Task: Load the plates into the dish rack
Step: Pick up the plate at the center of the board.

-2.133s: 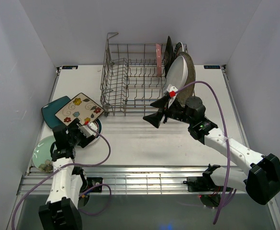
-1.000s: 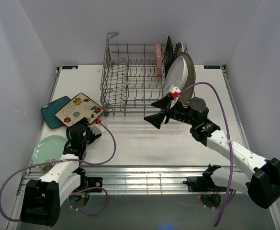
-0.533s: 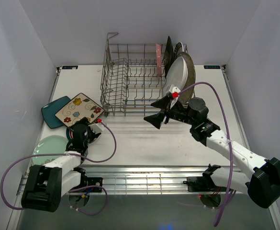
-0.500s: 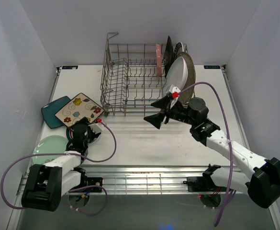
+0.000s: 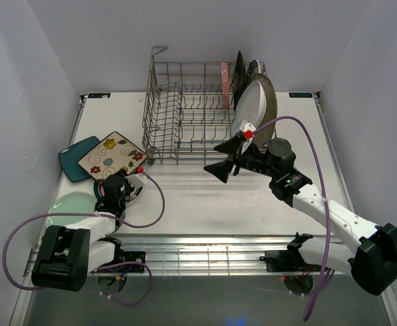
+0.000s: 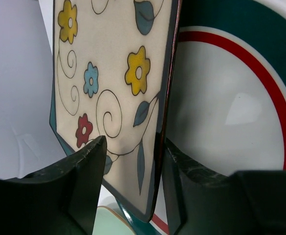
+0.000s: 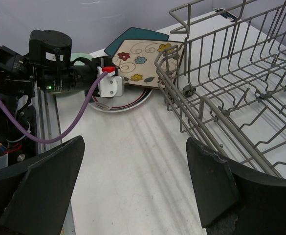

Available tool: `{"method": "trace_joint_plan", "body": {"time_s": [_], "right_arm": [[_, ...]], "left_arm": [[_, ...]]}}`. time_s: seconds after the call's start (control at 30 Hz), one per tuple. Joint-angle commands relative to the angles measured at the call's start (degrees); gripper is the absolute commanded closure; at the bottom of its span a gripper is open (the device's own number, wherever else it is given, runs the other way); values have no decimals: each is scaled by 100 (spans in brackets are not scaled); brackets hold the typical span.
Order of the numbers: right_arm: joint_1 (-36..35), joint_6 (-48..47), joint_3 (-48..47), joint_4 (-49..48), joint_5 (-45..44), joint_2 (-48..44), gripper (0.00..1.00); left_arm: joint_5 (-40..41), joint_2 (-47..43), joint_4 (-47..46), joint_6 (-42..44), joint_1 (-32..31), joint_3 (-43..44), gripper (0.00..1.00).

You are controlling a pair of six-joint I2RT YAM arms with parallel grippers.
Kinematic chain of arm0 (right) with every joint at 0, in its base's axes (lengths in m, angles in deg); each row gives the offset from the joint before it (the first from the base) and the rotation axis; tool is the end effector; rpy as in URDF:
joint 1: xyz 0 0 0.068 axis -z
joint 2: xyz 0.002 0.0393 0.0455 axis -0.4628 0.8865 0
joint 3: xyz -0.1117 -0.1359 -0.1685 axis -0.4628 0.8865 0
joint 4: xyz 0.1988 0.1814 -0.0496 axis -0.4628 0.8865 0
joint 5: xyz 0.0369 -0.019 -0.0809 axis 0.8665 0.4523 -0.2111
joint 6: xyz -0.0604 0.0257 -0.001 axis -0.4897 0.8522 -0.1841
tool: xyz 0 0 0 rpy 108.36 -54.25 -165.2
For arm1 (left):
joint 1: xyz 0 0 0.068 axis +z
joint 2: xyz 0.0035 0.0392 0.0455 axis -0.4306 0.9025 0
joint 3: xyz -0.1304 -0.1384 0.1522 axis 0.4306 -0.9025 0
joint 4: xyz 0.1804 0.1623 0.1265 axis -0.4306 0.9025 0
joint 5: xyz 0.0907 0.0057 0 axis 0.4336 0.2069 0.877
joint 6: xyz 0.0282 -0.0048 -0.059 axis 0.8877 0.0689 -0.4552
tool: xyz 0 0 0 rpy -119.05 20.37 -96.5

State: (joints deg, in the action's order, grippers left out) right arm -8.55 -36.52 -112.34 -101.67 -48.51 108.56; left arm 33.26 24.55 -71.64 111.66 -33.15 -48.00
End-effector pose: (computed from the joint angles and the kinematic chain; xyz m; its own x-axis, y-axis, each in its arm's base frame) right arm 0.2211 0.1939 0.2950 -0.0621 0.0797 -0.9949 -0.9172 0.3884 0.0883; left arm 0.2199 -0.0164 0.0803 -0.3557 0.8438 -0.4018 0.3483 0.5187 0.7808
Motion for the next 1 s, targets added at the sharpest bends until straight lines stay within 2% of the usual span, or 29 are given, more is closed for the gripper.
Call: {"method": "trace_joint_plan", "body": {"time_s": [0.0,0.3,0.4,0.47,0.67,0.7,0.77,0.97], "right_arm": [[-18,20,-59,-264,101,-19,10],[-18,20,-50,-264,118,-36,10],[-18,20,-41,-273,127,-36,10],[-18,20,-50,-273,118,-27,10],[-18,20,-50,-273,118,-27,10],[-18,20,-50,-273,118,-27,10],[-18,20,-50,-273,127,-19,10],[-18,29,-59,-290,154,-1,10]], "left_arm": [[79,29,-161,-29,-1,54,44],[114,231,-318,-3,-1,19,45],[149,380,-441,15,-1,18,49],[176,442,-477,15,-1,27,56],[176,346,-477,15,-1,27,71],[167,302,-460,15,-1,27,76],[149,161,-407,41,-1,27,79],[88,-304,190,-99,-1,264,95]]}}
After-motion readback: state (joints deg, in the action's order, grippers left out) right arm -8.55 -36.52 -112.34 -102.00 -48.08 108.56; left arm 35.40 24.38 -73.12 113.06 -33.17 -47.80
